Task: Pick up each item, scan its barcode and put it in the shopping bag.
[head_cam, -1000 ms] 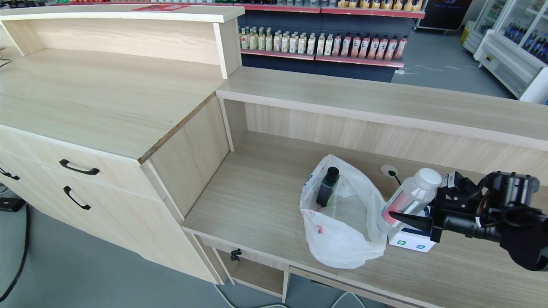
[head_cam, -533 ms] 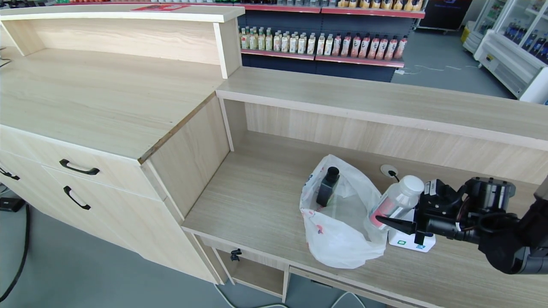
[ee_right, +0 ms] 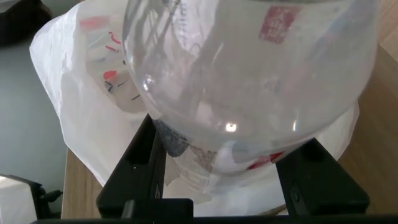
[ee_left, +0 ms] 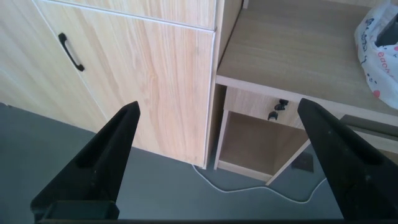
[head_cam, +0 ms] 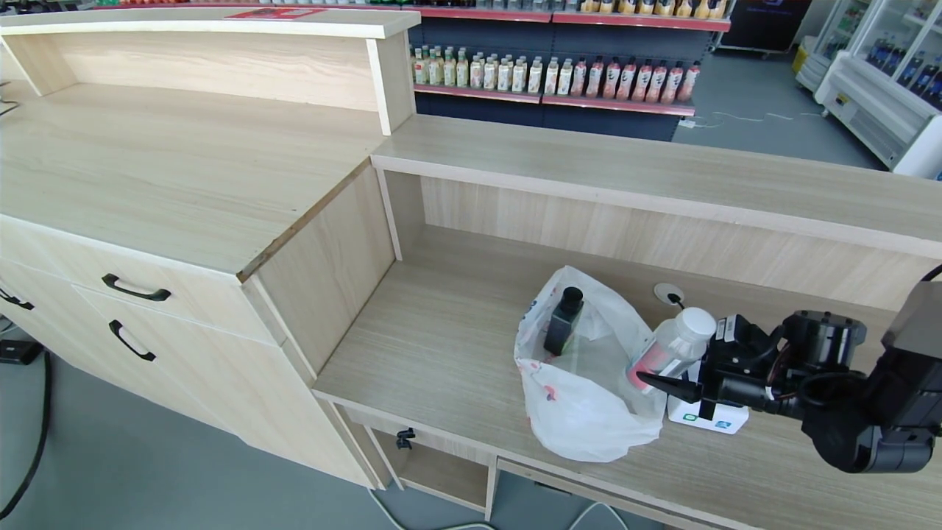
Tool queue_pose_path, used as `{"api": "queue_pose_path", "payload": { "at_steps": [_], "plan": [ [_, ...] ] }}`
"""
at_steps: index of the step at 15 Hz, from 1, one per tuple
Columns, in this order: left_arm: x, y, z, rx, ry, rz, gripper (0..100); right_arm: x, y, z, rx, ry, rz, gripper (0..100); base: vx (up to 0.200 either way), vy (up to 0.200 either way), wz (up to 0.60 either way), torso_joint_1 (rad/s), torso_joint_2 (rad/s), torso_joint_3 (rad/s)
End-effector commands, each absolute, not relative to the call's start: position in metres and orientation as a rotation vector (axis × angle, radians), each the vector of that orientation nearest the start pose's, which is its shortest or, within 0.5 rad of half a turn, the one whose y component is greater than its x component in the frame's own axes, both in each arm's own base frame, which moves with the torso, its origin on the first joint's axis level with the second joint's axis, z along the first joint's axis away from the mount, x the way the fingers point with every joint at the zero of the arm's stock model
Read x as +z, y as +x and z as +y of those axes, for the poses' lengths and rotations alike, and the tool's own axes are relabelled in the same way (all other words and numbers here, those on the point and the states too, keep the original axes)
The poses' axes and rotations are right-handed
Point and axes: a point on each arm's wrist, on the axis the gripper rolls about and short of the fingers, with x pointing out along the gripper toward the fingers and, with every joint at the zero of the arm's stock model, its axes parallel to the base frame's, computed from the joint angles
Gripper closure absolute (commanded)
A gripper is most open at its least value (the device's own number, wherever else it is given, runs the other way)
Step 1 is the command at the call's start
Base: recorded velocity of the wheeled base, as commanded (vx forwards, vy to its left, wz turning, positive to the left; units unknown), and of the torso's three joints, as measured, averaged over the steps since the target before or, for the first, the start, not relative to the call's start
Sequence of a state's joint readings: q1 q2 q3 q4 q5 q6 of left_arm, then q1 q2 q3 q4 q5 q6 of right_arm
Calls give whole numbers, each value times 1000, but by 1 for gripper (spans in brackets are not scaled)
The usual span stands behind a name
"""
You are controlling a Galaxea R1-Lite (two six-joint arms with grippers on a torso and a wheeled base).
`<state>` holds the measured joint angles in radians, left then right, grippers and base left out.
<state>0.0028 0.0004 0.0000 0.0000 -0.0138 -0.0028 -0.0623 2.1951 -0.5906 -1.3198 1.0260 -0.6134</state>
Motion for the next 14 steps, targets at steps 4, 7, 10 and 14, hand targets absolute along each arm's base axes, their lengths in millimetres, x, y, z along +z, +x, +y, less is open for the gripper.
{"api": "queue_pose_path", "payload": {
  "at_steps": [4,7,10,14],
  "plan": [
    [75,-23,0,-11,-3,0,0,31,338,4,1012,-398,-45,100,0,0,0,0,0,0],
    [75,-23,0,-11,-3,0,0,27,341,8,1020,-395,-56,100,0,0,0,0,0,0],
    [75,-23,0,-12,-3,0,0,24,343,11,1029,-396,-62,100,0,0,0,0,0,0],
    [75,-23,0,-12,-3,0,0,23,345,12,1030,-398,-65,100,0,0,0,0,0,0]
  ]
}}
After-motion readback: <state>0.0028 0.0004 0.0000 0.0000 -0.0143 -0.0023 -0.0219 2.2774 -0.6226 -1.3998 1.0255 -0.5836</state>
